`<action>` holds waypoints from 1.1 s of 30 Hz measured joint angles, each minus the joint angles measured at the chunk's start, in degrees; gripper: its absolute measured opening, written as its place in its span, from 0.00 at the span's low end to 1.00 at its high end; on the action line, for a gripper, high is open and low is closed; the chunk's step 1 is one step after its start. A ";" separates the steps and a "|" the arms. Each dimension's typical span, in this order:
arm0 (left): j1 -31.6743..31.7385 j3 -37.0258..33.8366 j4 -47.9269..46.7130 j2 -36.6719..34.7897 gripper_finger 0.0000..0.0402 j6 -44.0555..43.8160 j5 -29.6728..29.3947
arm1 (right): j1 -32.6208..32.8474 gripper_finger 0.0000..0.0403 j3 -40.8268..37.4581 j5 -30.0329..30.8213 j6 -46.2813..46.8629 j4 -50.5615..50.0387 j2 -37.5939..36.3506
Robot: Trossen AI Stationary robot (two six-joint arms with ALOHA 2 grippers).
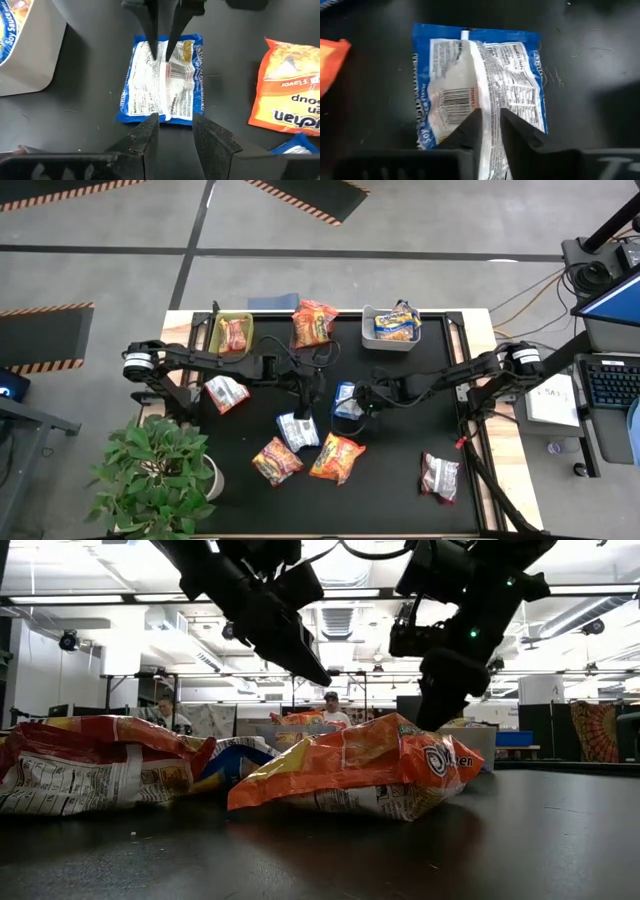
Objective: Sort Maruchan noodles
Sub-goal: Put the blue noodle pack into the white bin
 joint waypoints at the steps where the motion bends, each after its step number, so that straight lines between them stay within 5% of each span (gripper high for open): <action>1: 0.00 0.00 0.03 0.00 0.25 0.27 -0.04 | -0.02 0.11 0.02 -0.55 -0.25 -0.24 -0.55; 13: 0.00 -0.02 6.57 2.16 0.25 0.63 1.35 | -0.15 0.04 -4.13 -1.44 6.94 -9.26 -20.28; 25: -0.22 0.07 14.05 12.74 0.25 -0.73 3.50 | -0.44 0.05 -19.70 -5.27 40.80 -9.23 -38.27; 33: -0.28 0.09 15.36 15.54 0.25 -0.73 3.53 | -0.57 0.26 -27.10 -5.97 49.56 -0.87 -36.81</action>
